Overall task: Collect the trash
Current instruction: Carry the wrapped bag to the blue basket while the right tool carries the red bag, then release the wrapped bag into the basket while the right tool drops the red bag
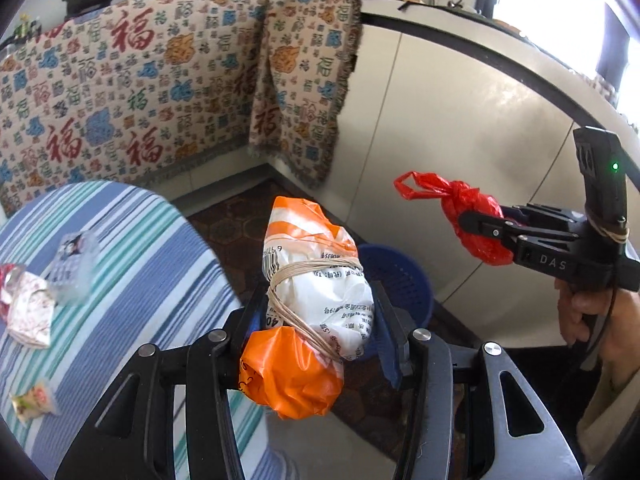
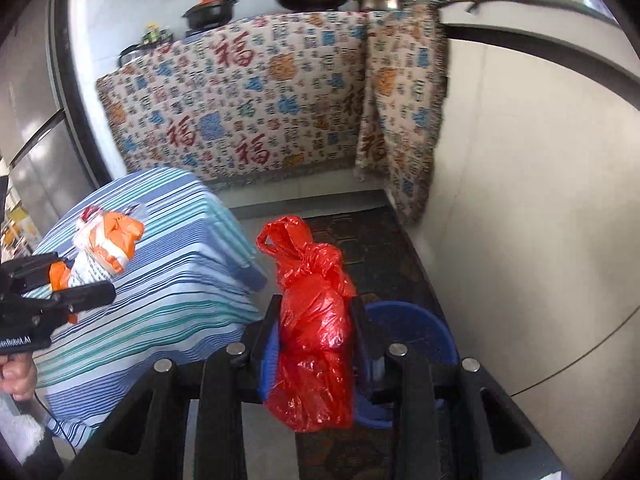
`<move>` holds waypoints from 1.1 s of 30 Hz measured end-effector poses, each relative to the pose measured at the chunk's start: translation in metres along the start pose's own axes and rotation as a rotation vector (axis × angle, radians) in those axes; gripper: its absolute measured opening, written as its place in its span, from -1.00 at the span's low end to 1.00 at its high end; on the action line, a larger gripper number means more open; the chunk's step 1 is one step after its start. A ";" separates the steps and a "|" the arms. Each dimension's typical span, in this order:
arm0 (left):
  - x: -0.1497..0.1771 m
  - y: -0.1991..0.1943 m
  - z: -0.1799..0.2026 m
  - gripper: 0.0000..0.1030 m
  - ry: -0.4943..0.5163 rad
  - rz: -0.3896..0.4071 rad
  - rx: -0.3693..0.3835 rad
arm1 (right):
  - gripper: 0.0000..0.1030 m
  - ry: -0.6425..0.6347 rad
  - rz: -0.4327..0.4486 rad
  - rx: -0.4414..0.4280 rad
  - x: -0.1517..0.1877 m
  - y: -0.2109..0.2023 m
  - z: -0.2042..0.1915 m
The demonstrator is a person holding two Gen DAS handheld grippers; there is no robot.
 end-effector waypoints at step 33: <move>0.017 0.192 0.094 0.00 0.018 -0.145 0.112 | -0.35 0.183 -0.170 0.151 0.054 0.079 0.163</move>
Point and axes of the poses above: each gripper's, at about its wrist camera, not at the fingertips, and y roughly the way its jaws point, z to its right, x to its underside, the point moved 3 cm from there along y, roughly the way its jaws point, and after that the axes turned 13 degrees about z, right-handed, at the moved point
